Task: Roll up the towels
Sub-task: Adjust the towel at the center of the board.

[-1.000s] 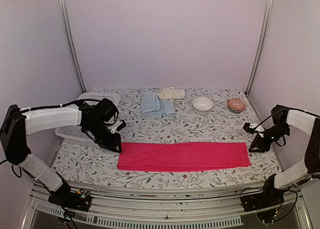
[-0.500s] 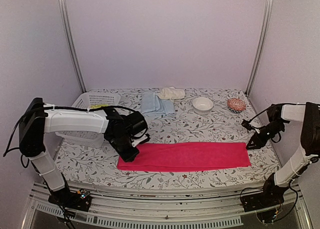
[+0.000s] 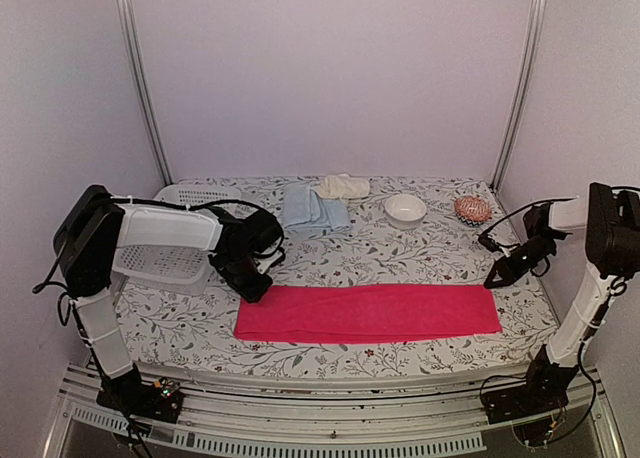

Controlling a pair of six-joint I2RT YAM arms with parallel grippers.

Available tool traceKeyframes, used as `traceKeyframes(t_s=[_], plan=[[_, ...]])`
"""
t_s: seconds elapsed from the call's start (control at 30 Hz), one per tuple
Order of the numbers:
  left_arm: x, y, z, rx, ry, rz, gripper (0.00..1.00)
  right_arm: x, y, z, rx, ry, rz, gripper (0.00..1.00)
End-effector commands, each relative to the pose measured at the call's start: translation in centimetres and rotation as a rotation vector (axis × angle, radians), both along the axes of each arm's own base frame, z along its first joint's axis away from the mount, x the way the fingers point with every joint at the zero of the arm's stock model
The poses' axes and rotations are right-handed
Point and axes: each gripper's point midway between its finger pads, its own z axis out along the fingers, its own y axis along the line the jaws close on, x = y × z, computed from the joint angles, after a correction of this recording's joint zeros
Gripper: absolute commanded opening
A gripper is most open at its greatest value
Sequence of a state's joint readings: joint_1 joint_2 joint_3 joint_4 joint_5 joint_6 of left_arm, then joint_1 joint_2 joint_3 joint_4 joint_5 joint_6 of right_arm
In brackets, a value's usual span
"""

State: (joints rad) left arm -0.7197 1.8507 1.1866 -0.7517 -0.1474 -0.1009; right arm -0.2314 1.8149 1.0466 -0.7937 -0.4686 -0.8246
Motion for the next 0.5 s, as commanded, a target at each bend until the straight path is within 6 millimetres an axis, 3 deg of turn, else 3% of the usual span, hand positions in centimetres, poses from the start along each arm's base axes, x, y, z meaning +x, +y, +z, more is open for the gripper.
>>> traceKeyframes(t_s=[0.0, 0.2, 0.33, 0.47], plan=[[1.2, -0.4, -0.4, -0.025, -0.022, 0.002, 0.29, -0.2, 1.3, -1.1, 0.078, 0.072, 0.015, 0.06], [2.5, -0.8, 0.7, -0.037, -0.073, 0.005, 0.29, 3.0, -1.6, -0.4, -0.008, 0.033, -0.051, 0.03], [3.3, -0.8, 1.9, -0.042, -0.122, 0.003, 0.29, 7.1, -4.2, 1.4, -0.097, -0.054, -0.118, 0.02], [3.4, -1.7, 3.2, -0.09, -0.158, -0.029, 0.29, 8.9, -5.4, 1.1, -0.132, -0.062, -0.159, 0.03]])
